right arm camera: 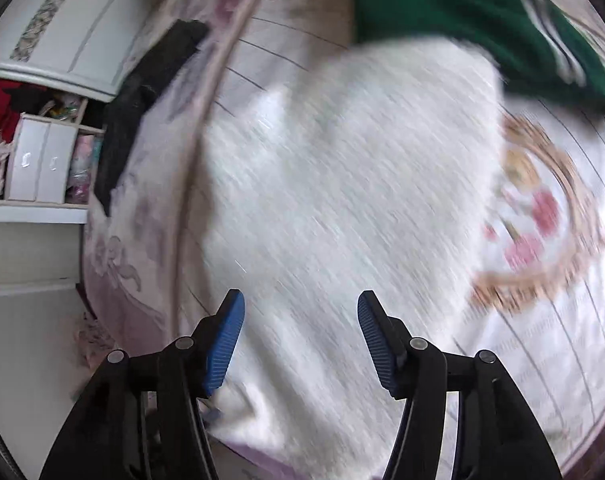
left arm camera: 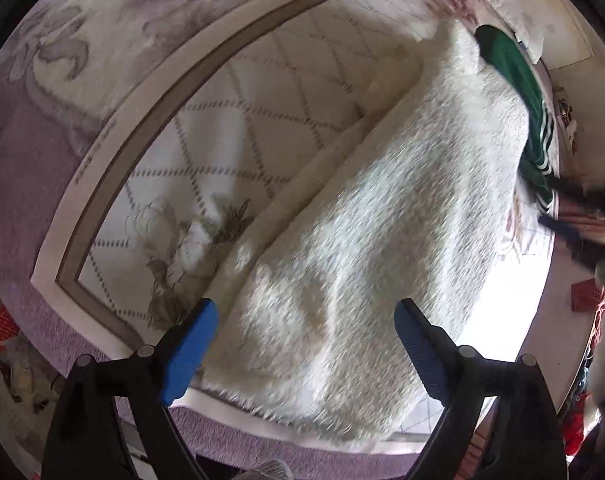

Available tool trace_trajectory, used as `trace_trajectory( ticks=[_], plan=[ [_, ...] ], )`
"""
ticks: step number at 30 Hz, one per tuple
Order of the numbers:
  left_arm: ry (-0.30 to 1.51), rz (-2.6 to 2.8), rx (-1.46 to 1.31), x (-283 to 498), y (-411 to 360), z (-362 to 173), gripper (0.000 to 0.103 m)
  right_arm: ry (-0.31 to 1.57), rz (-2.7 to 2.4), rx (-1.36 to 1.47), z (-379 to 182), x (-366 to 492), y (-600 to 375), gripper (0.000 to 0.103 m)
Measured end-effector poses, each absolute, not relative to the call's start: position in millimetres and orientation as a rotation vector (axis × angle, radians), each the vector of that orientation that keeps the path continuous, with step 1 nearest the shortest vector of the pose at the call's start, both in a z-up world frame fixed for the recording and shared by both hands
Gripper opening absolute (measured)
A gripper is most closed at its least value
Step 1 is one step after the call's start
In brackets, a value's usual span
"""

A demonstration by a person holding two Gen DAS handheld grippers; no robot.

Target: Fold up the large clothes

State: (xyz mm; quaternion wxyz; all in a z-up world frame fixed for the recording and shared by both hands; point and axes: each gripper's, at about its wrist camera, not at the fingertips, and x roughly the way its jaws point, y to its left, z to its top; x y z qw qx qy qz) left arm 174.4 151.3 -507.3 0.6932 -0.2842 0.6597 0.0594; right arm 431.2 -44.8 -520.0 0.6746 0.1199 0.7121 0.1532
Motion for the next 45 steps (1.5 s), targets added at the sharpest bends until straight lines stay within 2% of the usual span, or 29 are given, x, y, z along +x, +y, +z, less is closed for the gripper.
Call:
trace_trajectory(
  ticks=[6, 11, 12, 13, 14, 16, 17, 18, 19, 21, 25, 29, 32, 35, 36, 37, 40, 41, 45],
  plan=[
    [1.601, 0.141, -0.534, 156, 134, -542, 0.090, 1.753, 0.199, 0.332, -576, 343, -103, 0.063],
    [1.620, 0.151, -0.440, 154, 116, -563, 0.089, 1.796, 0.180, 0.384, -609, 300, -117, 0.063],
    [1.612, 0.157, -0.440, 153, 116, -563, 0.085, 1.807, 0.181, 0.402, -614, 294, -117, 0.063],
    [1.596, 0.172, -0.436, 152, 112, -562, 0.067, 1.818, 0.187, 0.421, -619, 290, -117, 0.063],
    [1.582, 0.190, -0.432, 151, 112, -558, 0.064, 1.830, 0.191, 0.437, -625, 287, -116, 0.063],
    [1.553, 0.207, -0.444, 149, 109, -546, 0.036, 1.836, 0.193, 0.469, -630, 277, -117, 0.063],
    [1.536, 0.216, -0.453, 144, 111, -539, 0.032, 1.831, 0.194, 0.470, -631, 273, -116, 0.063],
    [1.509, 0.209, -0.478, 138, 111, -530, 0.022, 1.813, 0.200, 0.478, -630, 269, -115, 0.057],
    [1.485, 0.200, -0.500, 133, 112, -522, 0.020, 1.797, 0.195, 0.472, -629, 264, -113, 0.014],
    [1.442, 0.202, -0.542, 119, 113, -499, 0.017, 1.743, 0.179, 0.454, -612, 259, -110, 0.013],
    [1.372, 0.232, -0.548, 87, 130, -458, 0.016, 1.688, 0.243, 0.399, -574, 245, -97, 0.012],
    [1.447, 0.274, -0.577, 72, 163, -488, 0.018, 1.833, 0.280, 0.293, -606, 235, -80, 0.015],
    [1.478, 0.302, -0.678, 68, 175, -504, 0.026, 1.928, 0.219, 0.417, -621, 240, -96, 0.020],
    [1.463, 0.302, -0.708, 68, 179, -486, 0.030, 1.846, 0.196, 0.415, -588, 255, -111, 0.021],
    [1.449, 0.308, -0.698, 68, 178, -477, 0.036, 1.809, 0.196, 0.405, -575, 262, -116, 0.021],
    [1.434, 0.315, -0.685, 67, 178, -468, 0.044, 1.772, 0.200, 0.386, -562, 271, -117, 0.027],
    [1.381, 0.337, -0.642, 79, 179, -446, 0.064, 1.666, 0.249, 0.344, -533, 315, -100, 0.056],
    [1.372, 0.350, -0.630, 89, 178, -445, 0.068, 1.632, 0.270, 0.333, -529, 331, -86, 0.059],
    [1.360, 0.378, -0.597, 99, 190, -458, 0.068, 1.510, 0.315, 0.310, -525, 404, -37, 0.059]
  ],
)
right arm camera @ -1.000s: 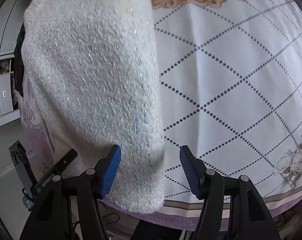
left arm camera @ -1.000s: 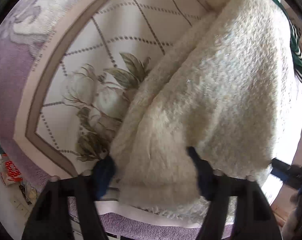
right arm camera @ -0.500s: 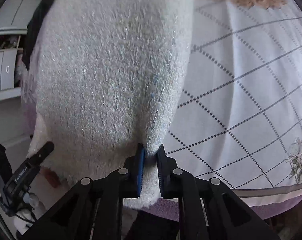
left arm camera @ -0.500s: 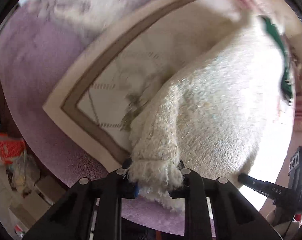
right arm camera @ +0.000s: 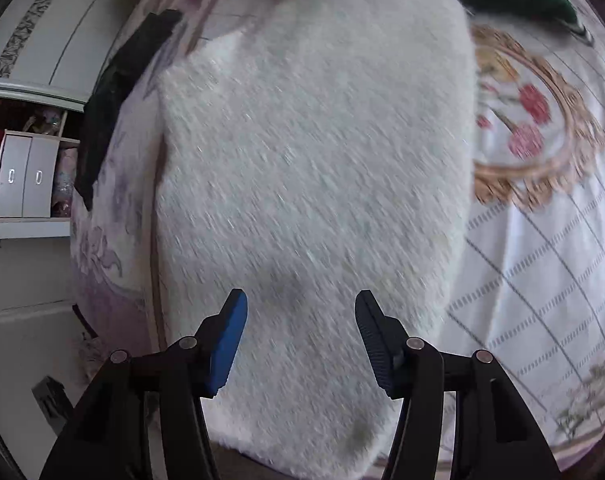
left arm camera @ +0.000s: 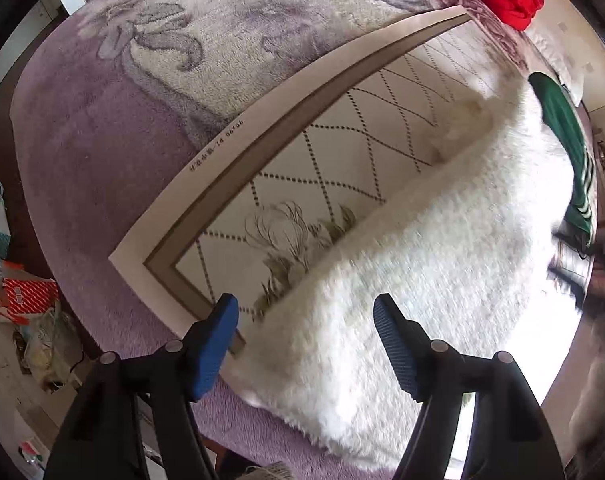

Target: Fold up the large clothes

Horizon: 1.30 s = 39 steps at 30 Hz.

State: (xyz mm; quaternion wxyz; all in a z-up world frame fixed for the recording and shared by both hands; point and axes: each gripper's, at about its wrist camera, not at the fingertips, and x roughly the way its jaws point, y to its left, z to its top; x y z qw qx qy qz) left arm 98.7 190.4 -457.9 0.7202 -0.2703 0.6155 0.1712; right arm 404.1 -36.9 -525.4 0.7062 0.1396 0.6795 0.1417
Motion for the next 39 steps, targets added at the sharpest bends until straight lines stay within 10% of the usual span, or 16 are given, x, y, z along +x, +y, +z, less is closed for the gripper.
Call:
trace_trajectory(
  ticks=[4, 16, 18, 29, 35, 39],
  plan=[
    [1.393, 0.388, -0.570, 118, 183, -494, 0.068, 1.506, 0.311, 0.200, -561, 454, 24, 0.037],
    [1.495, 0.222, -0.674, 102, 196, -507, 0.065, 1.594, 0.363, 0.278, -535, 401, -33, 0.050],
    [1.482, 0.184, -0.684, 90, 196, -502, 0.025, 1.648, 0.337, 0.314, -534, 364, -60, 0.050],
    [1.502, 0.188, -0.705, 54, 200, -506, 0.024, 1.920, 0.148, 0.534, -616, 216, -138, 0.052],
    [1.514, 0.152, -0.735, 50, 212, -504, 0.034, 1.944, 0.248, 0.733, -665, 202, -125, 0.099],
    [1.512, 0.168, -0.793, 36, 234, -498, 0.050, 1.910, 0.361, 0.819, -664, 201, -105, 0.095]
  ],
)
